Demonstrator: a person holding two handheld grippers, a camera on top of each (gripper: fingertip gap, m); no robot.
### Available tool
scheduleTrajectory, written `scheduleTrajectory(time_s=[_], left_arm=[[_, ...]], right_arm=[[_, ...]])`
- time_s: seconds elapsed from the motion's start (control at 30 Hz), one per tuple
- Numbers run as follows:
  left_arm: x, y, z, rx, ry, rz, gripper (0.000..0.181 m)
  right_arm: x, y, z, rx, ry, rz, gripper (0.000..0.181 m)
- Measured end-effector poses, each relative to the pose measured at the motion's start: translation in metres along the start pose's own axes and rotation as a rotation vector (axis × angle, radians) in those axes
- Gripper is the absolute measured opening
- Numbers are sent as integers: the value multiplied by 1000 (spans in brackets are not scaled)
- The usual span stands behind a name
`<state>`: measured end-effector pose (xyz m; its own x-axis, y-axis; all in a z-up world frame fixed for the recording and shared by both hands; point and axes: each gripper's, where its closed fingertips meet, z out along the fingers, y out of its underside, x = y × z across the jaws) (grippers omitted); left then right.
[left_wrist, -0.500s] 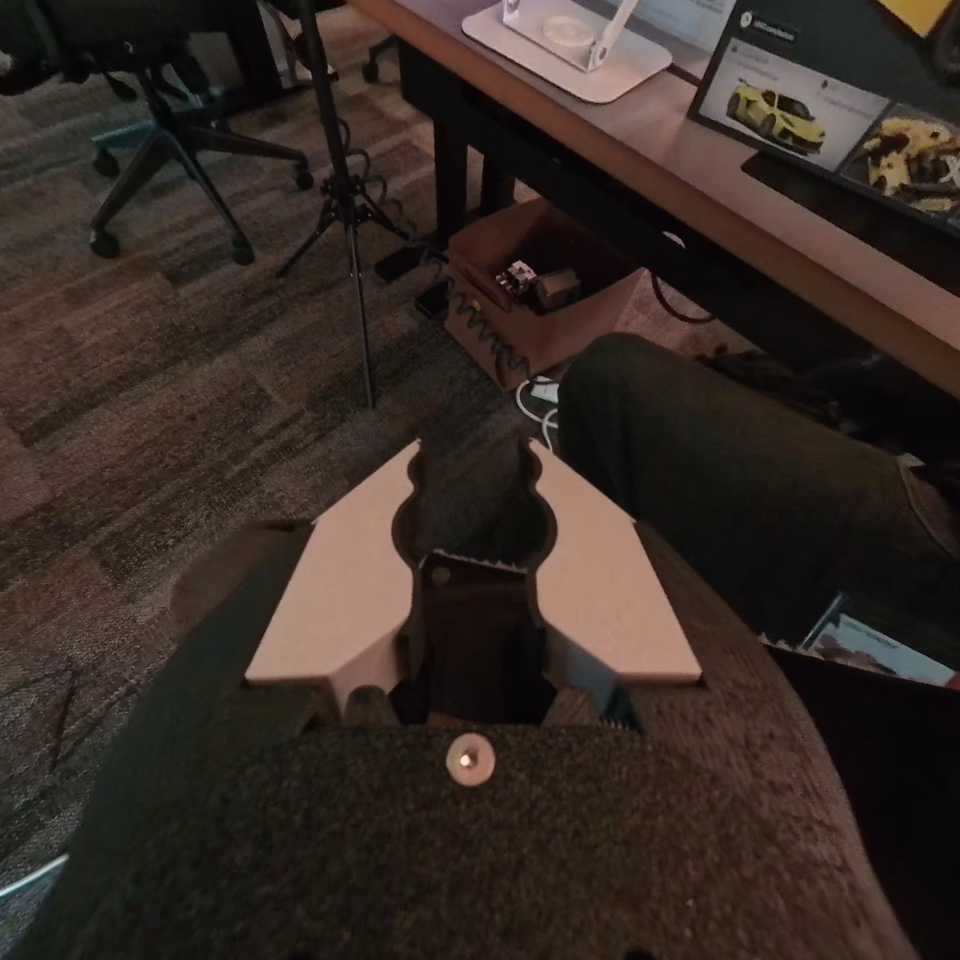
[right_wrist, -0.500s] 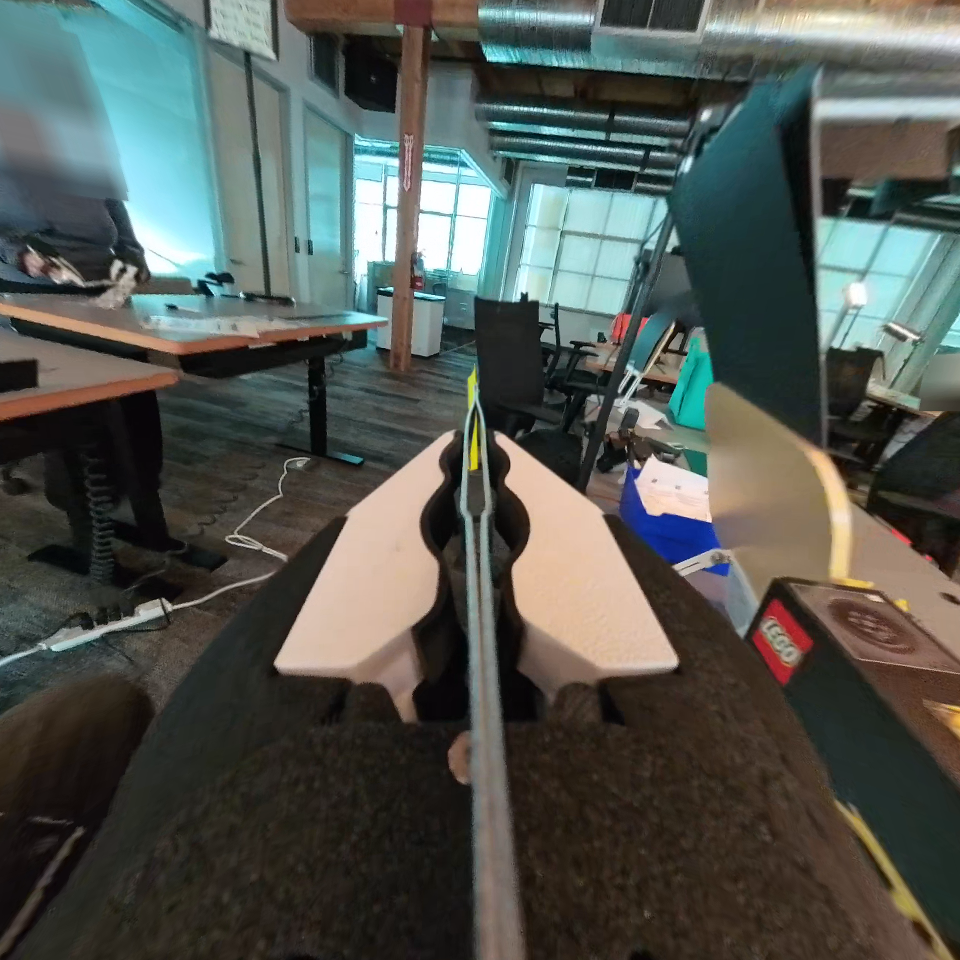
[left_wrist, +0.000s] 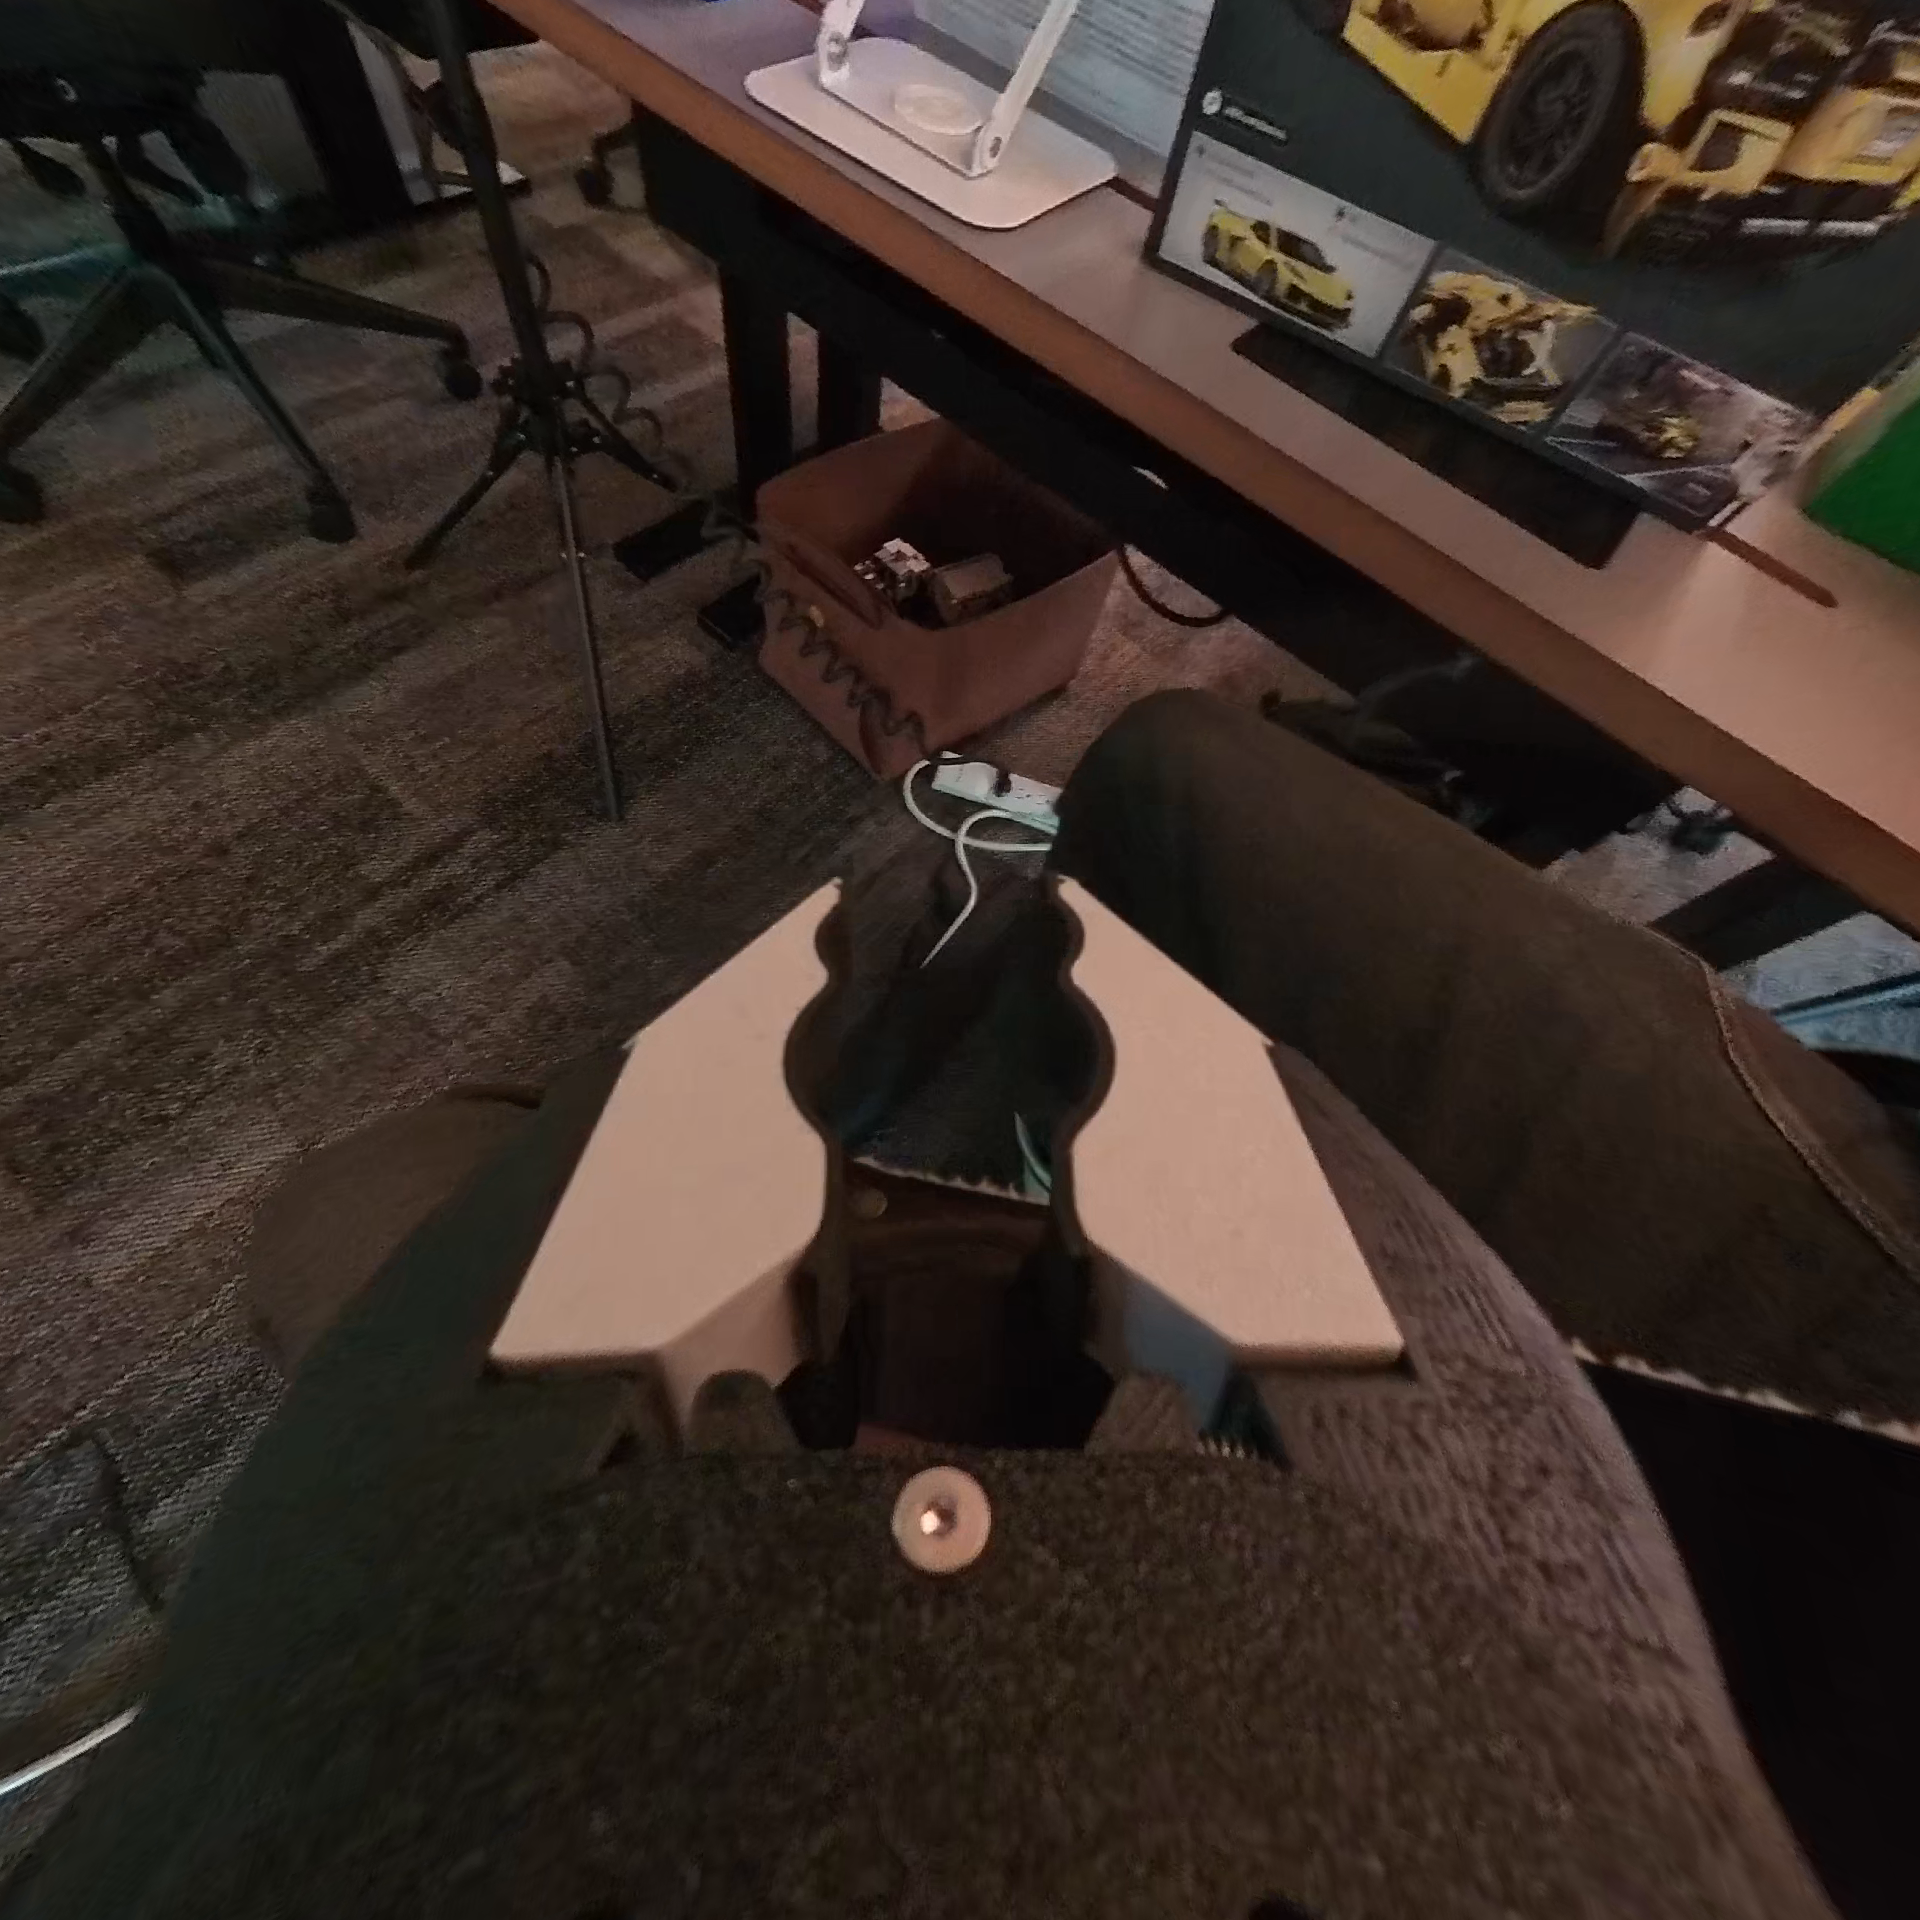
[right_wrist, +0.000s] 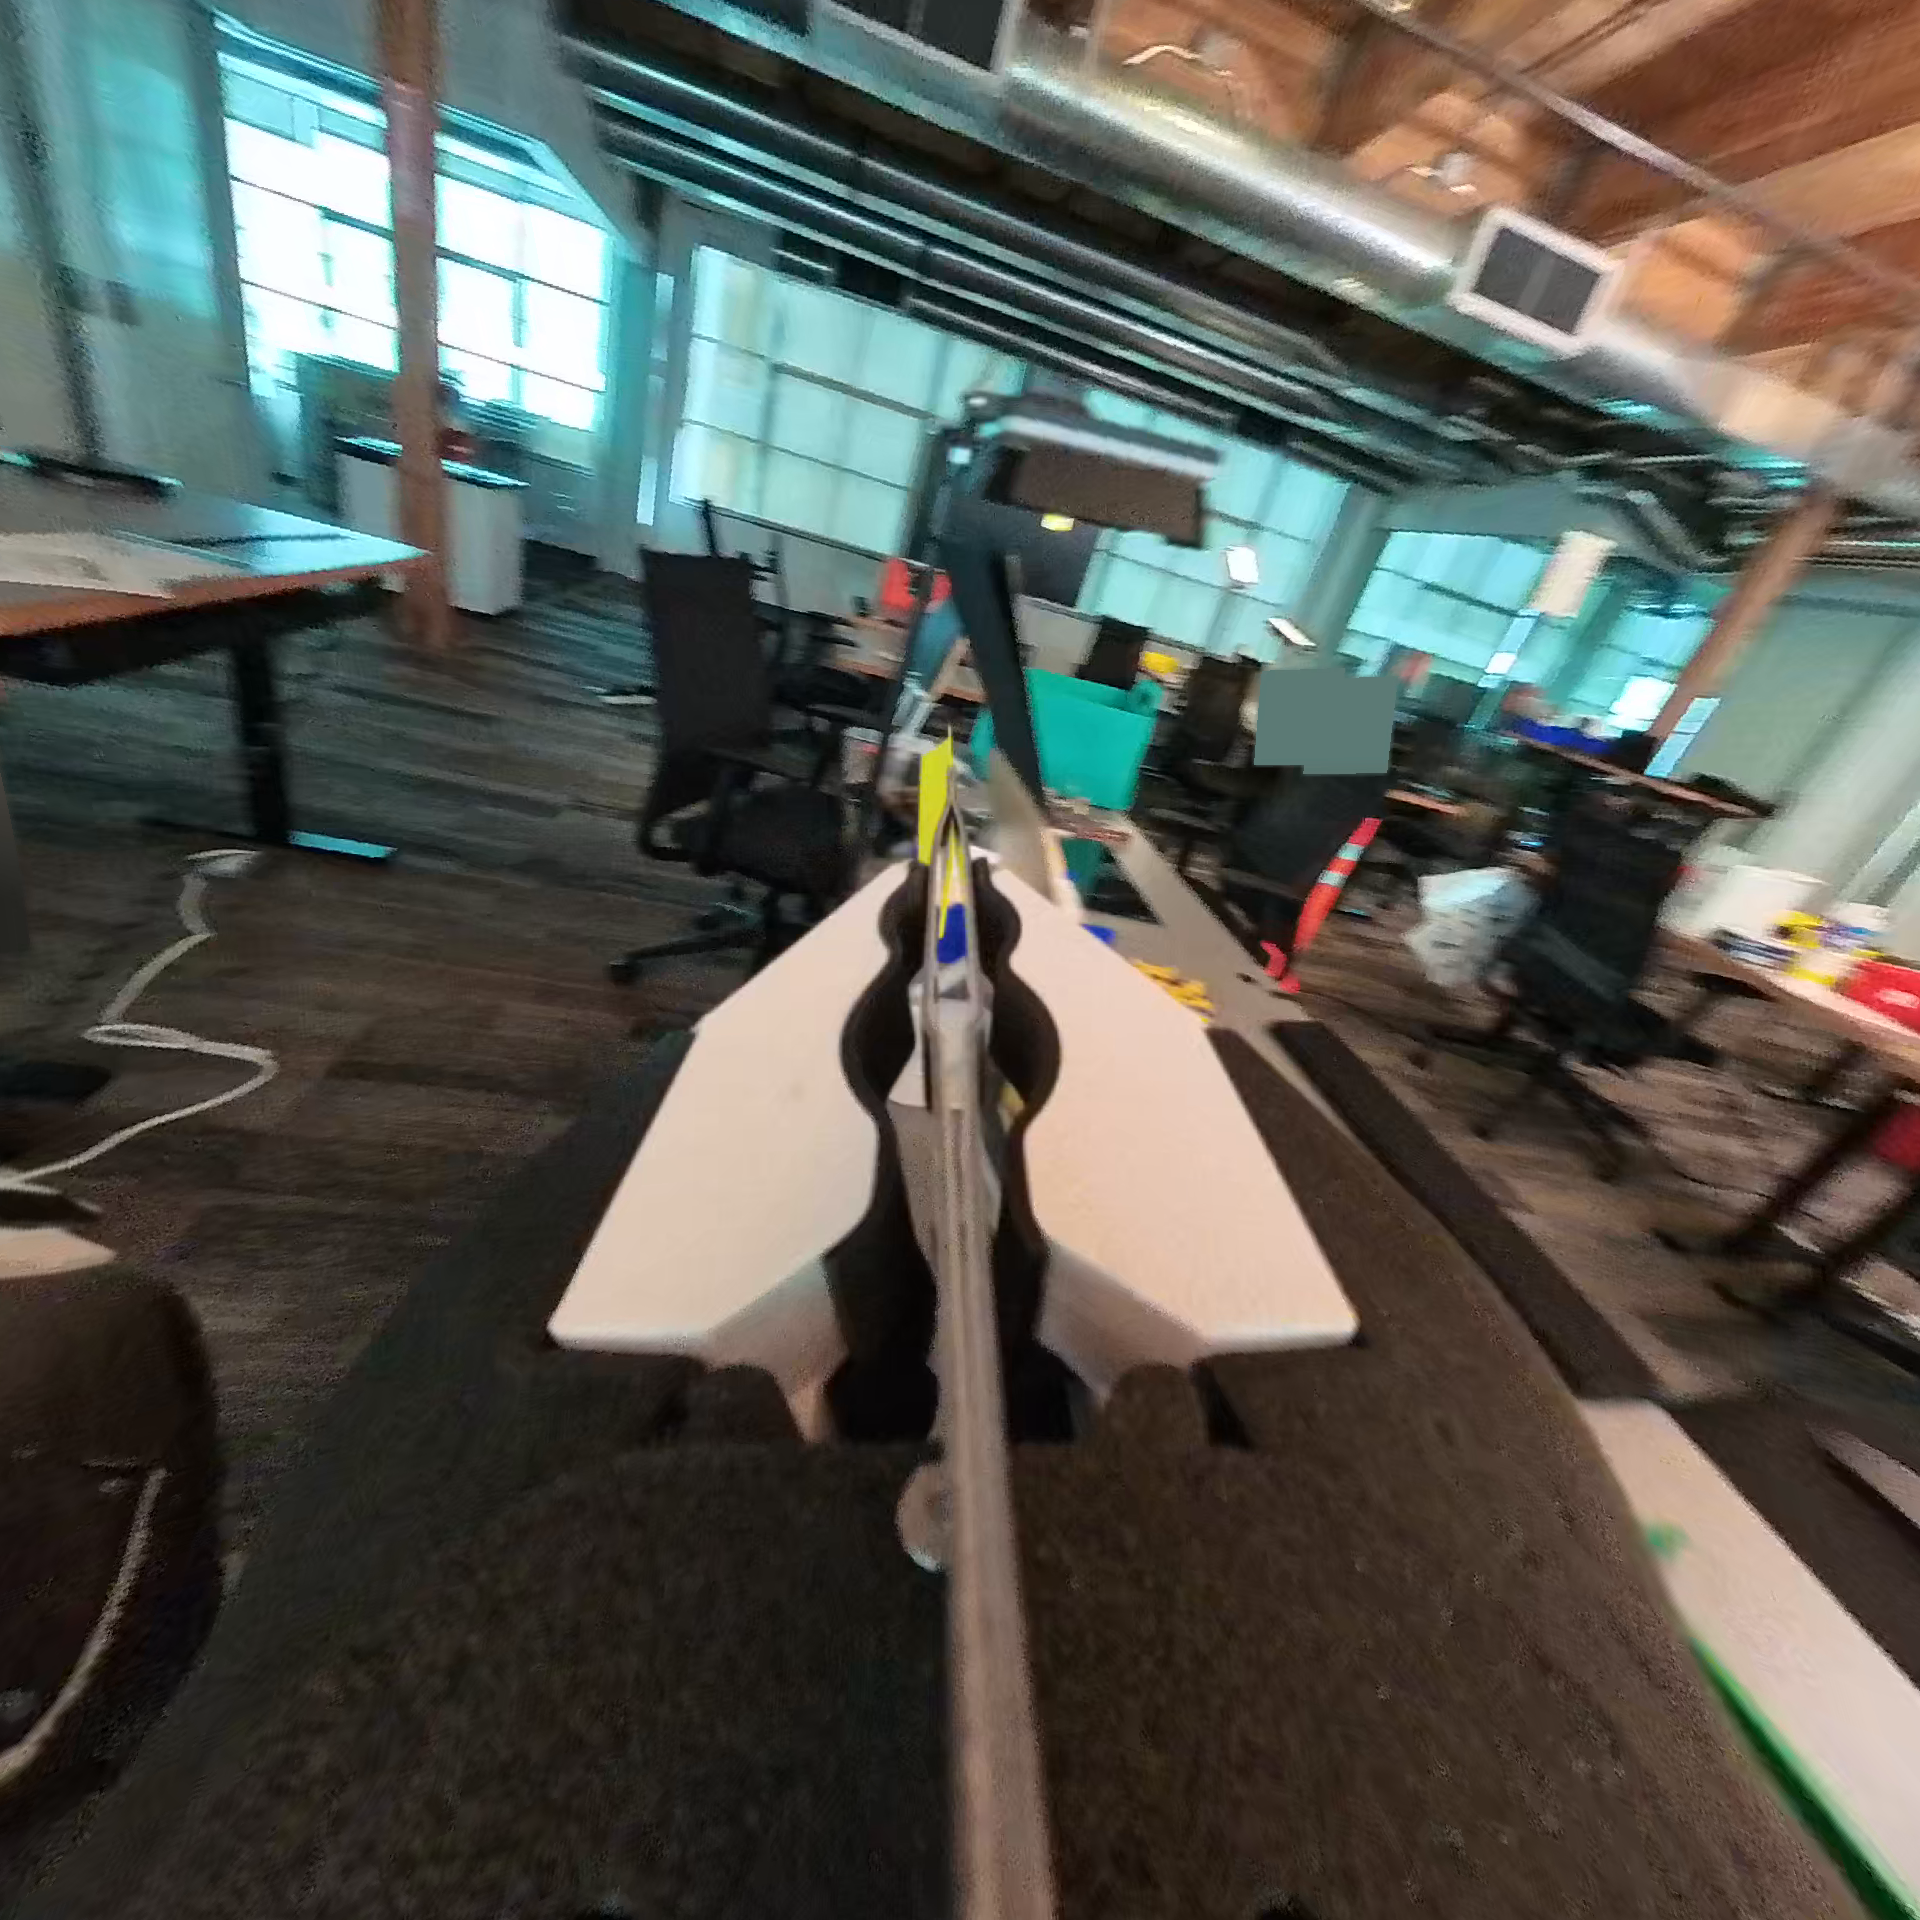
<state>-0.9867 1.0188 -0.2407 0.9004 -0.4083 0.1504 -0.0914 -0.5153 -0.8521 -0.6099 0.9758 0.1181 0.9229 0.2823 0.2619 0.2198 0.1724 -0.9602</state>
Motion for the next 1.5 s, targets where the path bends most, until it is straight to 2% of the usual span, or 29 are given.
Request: scheduleTrajectory(time_s=[0.17,0.3,0.37,0.57,0.67,0.77,0.97,1.13,1.23,1.37,1.5], left_arm=[[22,10,-9,-15,27,70,35],[36,23,-15,-50,51,88,35],[44,21,-20,-36,51,108,35],[102,43,-29,-83,102,181,35],[142,60,-39,-94,121,241,35],[188,85,-56,-120,168,230,35],[294,136,-115,-119,242,202,35],[376,184,-169,-120,256,197,35],[423,207,-200,-108,268,194,35],[474,238,-231,-119,268,215,35],[516,261,-257,-122,273,230,35]], right_arm=[[47,-22,-123,-35,256,-74,7],[85,-40,-231,-68,454,-107,7],[101,-49,-286,-100,554,-130,7],[149,-62,-460,-240,830,-163,7],[177,-45,-551,-386,944,-146,7],[203,-23,-634,-453,1002,-69,7],[258,39,-785,-618,1064,53,7],[306,93,-883,-720,1036,121,7],[332,135,-923,-796,977,165,6],[349,182,-950,-857,864,225,7],[351,210,-959,-911,756,238,8]])
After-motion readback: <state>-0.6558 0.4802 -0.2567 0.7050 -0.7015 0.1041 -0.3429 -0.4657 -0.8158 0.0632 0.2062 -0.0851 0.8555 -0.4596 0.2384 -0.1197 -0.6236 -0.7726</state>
